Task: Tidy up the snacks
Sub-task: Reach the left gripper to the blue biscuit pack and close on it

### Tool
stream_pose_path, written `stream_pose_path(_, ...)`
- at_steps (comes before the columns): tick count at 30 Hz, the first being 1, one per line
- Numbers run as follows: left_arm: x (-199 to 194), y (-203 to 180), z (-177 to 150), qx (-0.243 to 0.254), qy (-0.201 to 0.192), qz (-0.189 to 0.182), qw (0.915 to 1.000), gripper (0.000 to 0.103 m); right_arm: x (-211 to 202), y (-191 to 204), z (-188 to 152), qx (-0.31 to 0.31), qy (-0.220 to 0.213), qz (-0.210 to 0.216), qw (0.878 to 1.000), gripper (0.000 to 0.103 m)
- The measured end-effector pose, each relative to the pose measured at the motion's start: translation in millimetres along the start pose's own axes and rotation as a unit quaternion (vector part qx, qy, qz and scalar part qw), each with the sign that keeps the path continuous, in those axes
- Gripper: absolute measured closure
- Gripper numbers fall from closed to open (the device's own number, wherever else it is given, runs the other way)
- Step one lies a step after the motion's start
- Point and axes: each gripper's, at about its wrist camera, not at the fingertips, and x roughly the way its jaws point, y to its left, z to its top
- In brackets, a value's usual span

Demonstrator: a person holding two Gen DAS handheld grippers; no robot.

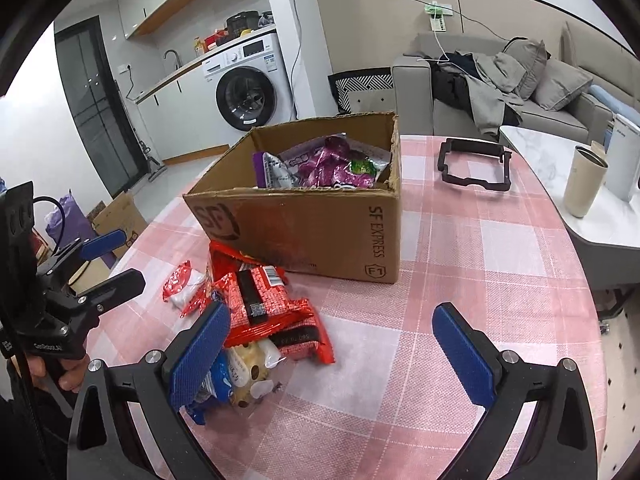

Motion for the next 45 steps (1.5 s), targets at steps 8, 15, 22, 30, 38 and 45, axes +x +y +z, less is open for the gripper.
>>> stream_pose_path(8,8,-22,-13,0.012,0.022,-0.021,0.9995,0.001,8,5,-7,-0.019,0.027,0.008,0.999,0.000)
stream_pose_path(15,19,-35,-29,0.022,0.049,-0.046,0.9975,0.001,17,7,-15,-0.046,0.059,0.009,0.997,0.000)
stream_pose_path(22,33,-56,-39,0.061,0.077,-0.046,0.9941,0.001,23,9,-24,-0.062,0.077,0.012,0.995,0.000)
stream_pose_path(30,49,-71,-51,0.076,0.103,-0.049,0.9905,0.002,25,8,-25,-0.060,0.082,0.015,0.995,0.000)
stream_pose_path(38,63,-73,-56,0.061,0.124,-0.076,0.9875,0.027,29,6,-26,-0.057,0.087,0.015,0.994,0.000)
stream_pose_path(45,65,-75,-59,0.058,0.124,-0.106,0.9849,0.058,35,7,-30,-0.059,0.094,0.016,0.994,0.000)
